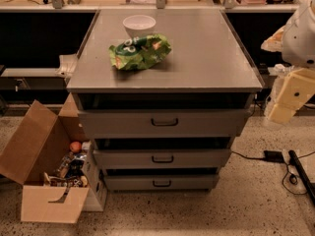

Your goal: Open top drawer

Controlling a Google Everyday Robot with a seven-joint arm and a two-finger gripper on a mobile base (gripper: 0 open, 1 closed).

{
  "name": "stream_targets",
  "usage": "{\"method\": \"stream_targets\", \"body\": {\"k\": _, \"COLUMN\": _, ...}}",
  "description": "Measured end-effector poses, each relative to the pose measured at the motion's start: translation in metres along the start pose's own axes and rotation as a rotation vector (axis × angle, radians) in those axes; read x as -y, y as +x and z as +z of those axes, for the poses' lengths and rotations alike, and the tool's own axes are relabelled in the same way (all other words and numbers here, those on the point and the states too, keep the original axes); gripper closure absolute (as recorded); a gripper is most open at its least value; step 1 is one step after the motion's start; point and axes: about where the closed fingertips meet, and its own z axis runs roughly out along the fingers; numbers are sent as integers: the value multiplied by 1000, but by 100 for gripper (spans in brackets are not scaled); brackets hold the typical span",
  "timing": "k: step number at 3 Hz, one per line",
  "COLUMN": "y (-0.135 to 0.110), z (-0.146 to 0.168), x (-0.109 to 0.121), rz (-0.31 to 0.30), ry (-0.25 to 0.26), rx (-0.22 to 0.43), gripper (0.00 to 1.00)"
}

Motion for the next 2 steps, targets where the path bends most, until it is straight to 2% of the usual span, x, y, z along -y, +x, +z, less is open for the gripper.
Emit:
{"method": "stream_targets", "body": {"k": 1, "y": 0, "z": 0, "x": 0, "rz": 0, "ry": 0, "rx": 0, "gripper": 0}}
{"method": "stream_targets", "body": {"k": 2, "y": 5, "z": 19, "x": 4, "rz": -26, "ry": -21, "rx": 14, "gripper": 0}}
